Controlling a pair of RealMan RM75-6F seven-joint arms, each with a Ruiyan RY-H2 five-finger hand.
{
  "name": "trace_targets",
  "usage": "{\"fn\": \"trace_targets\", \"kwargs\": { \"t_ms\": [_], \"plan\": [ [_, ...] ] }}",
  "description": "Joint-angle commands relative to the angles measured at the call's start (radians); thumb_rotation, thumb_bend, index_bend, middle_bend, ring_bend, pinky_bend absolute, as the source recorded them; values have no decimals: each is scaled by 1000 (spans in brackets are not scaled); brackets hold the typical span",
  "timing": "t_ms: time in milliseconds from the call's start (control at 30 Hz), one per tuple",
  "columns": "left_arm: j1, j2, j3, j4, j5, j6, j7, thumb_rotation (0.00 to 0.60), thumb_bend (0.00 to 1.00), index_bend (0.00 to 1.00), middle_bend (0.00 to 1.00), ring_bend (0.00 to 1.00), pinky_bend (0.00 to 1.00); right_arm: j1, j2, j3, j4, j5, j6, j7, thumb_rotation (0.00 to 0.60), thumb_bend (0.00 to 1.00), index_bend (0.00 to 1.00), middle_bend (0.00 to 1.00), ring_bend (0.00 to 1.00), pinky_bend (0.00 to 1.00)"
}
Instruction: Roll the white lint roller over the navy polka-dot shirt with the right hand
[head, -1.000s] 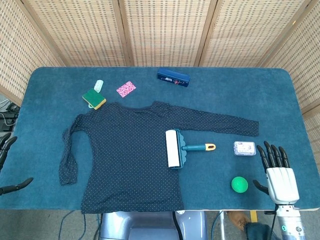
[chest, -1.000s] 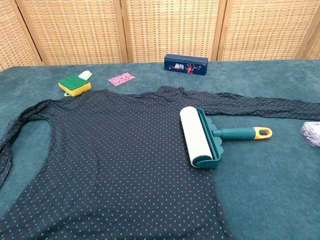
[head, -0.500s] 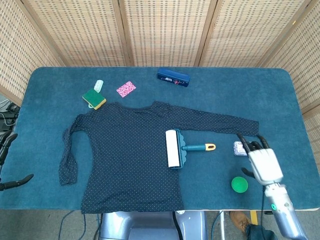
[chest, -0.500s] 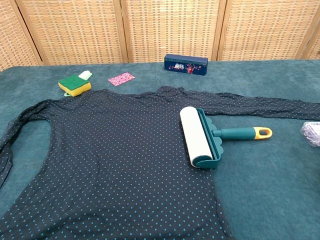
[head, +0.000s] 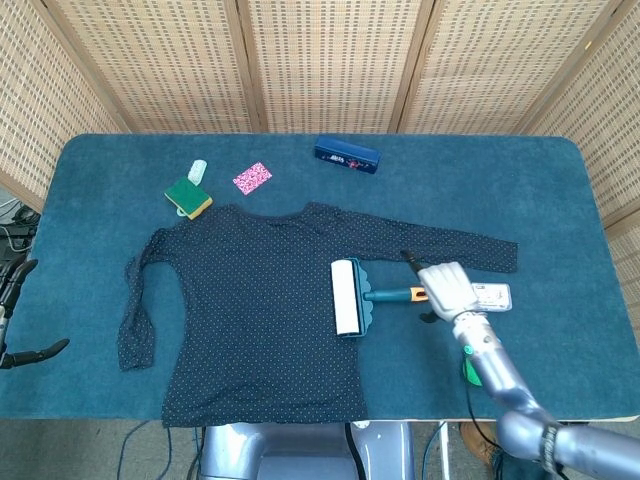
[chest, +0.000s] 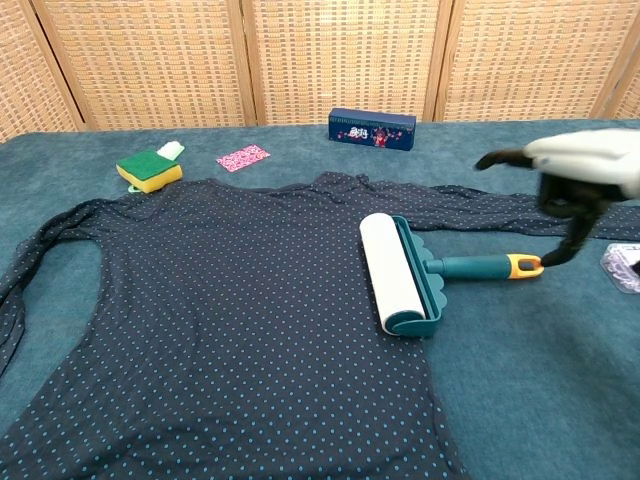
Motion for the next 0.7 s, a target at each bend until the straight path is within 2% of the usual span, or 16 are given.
{"fn": "trace_targets", "kwargs": {
  "t_ms": [33,167,300,500,700],
  "plan": [
    [-2,1,-1,2,-5,-5,-4,600,0,0,0,0,0,108,-109,-4,56,156,-12,-114,600,0,10,1000,1000,1000],
    [-7,3,-3,3,-11,-14,-10,600,0,0,0,0,0,157,-178,-13,103,224,17,-161,600,10,79,1000,1000,1000],
    [-8,7,-4,5,-15,-18,-20,600,0,0,0,0,0,203,-234,-26,155,288,45,-202,600,100,185,1000,1000,1000],
    [-10,11,-5,7,-17,-23,-32,600,0,0,0,0,0,231,-253,-43,177,312,62,-210,600,239,334,1000,1000,1000],
    [-11,13,-4,6,-15,-24,-36,600,0,0,0,0,0,253,-265,-65,198,326,70,-219,600,304,373,1000,1000,1000]
  ]
}}
